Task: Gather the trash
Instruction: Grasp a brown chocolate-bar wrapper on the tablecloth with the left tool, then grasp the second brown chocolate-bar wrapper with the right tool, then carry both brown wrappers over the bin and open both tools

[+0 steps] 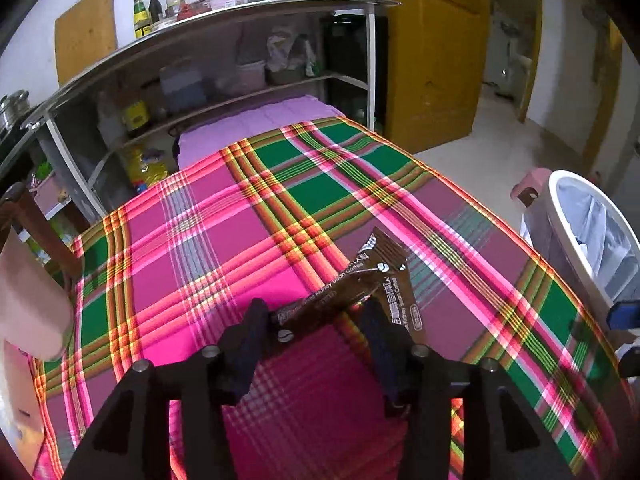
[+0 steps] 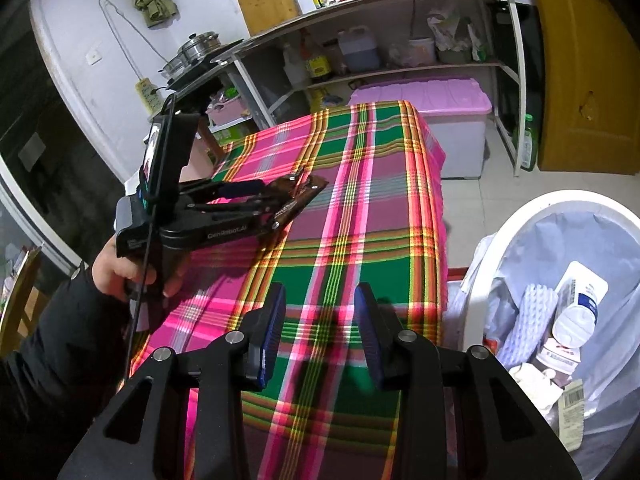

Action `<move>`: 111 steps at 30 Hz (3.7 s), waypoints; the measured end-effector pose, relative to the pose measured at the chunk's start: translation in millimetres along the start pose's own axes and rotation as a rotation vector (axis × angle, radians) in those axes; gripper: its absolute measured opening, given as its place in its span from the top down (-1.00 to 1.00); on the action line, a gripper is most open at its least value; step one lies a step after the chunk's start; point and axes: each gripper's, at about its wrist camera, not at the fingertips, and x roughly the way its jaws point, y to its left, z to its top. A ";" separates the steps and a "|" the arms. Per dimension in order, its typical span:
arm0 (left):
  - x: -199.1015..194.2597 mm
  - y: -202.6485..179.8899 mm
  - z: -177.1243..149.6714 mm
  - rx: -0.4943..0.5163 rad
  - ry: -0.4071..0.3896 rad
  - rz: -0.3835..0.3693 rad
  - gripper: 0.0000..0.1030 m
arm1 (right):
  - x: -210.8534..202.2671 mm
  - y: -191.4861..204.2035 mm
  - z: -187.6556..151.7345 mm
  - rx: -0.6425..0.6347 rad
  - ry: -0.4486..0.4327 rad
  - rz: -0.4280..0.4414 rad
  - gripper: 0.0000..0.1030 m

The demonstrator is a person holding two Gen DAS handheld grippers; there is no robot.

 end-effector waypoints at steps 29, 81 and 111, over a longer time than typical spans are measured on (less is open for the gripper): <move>-74.2 -51.7 -40.6 -0.168 -0.021 -0.130 0.88 | -27.3 -0.9 -15.2 0.033 -0.036 -0.021 0.29; -152.6 14.7 -154.3 -0.503 -0.093 0.092 0.55 | 7.8 64.4 -14.5 -0.072 0.033 -0.004 0.29; -123.2 33.0 -150.9 -0.553 -0.053 0.121 0.54 | 81.9 81.6 6.3 -0.099 0.087 -0.161 0.61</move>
